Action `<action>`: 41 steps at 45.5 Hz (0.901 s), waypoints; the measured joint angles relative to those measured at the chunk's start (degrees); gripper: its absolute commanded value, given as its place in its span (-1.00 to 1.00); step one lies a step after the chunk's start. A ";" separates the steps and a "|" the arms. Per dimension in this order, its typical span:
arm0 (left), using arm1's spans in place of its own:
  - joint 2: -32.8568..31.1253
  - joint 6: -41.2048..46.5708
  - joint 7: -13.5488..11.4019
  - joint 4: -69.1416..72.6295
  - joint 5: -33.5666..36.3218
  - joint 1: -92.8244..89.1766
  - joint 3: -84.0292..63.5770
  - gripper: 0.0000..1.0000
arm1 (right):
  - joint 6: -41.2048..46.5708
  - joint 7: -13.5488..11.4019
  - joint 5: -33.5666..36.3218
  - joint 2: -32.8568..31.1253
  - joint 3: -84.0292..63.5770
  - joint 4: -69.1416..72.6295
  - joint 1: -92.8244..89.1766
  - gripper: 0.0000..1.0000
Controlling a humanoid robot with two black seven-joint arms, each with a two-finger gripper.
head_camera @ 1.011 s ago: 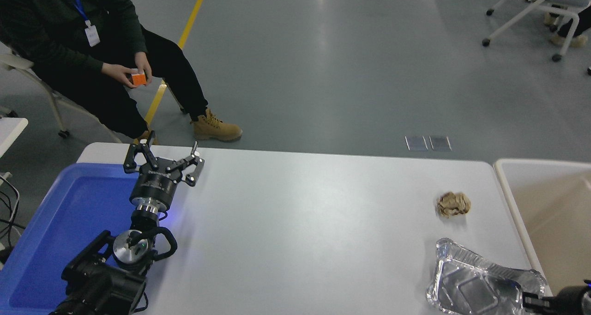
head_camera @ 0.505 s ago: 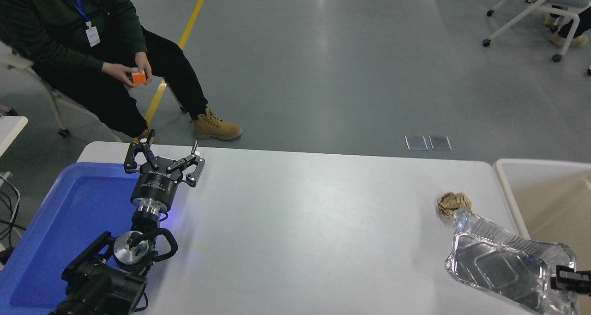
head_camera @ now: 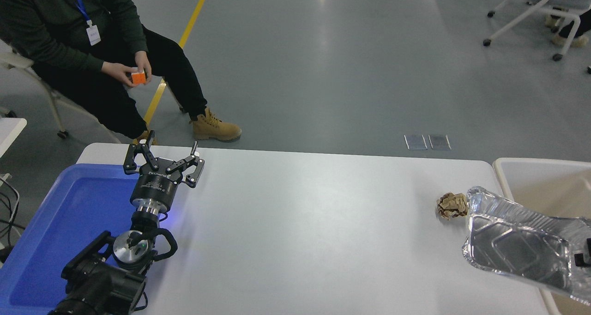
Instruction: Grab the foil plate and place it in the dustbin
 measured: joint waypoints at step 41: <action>0.00 0.00 0.00 -0.02 -0.04 0.00 0.00 0.98 | 3.87 -2.74 -10.32 -0.17 17.17 -13.36 5.03 -1.00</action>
